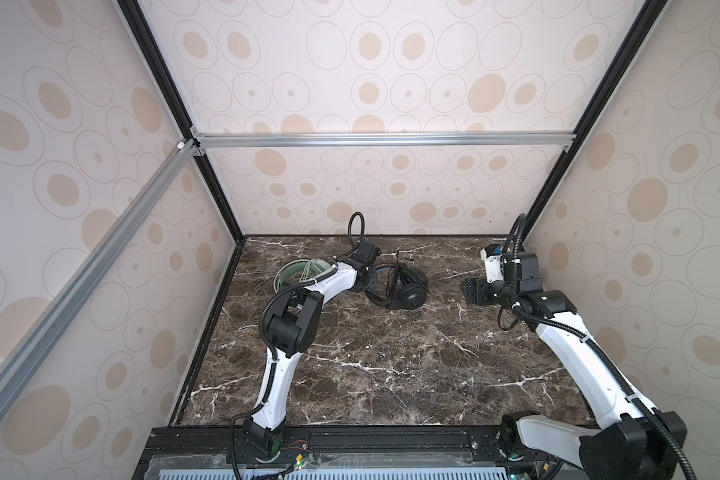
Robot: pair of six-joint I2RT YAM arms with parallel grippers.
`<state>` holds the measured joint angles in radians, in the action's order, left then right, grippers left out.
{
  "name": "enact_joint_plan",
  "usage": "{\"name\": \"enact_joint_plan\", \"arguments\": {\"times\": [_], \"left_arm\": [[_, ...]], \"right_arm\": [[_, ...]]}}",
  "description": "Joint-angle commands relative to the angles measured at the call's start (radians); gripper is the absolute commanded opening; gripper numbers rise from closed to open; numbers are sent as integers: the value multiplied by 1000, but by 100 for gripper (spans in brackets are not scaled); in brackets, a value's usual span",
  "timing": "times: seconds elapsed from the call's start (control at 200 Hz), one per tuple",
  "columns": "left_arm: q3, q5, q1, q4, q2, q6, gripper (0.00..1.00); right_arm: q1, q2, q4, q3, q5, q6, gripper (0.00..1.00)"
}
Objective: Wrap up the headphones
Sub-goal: 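Lower the wrapped headset onto the table with the left gripper, then open the left gripper to release the headset and lift away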
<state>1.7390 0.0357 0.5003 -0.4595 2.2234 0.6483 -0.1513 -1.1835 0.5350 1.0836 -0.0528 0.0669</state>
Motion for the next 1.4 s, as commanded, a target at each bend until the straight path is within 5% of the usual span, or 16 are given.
{"name": "enact_joint_plan", "arguments": {"times": [0.0,0.455,0.915,1.396], "left_arm": [[53,9,-5,18,-6,43,15],[51,29,-9,6,-3,27,38],[59,29,-15,4,-20,5,45],[-107,31,20,119,-300,-173,79]], "right_arm": [[-4,-5,-13,-4,-11,8,84],[-4,-14,-26,16,9,-3,84],[-4,-18,-24,29,26,-10,85],[-4,19,-63,-20,74,-6,100]]}}
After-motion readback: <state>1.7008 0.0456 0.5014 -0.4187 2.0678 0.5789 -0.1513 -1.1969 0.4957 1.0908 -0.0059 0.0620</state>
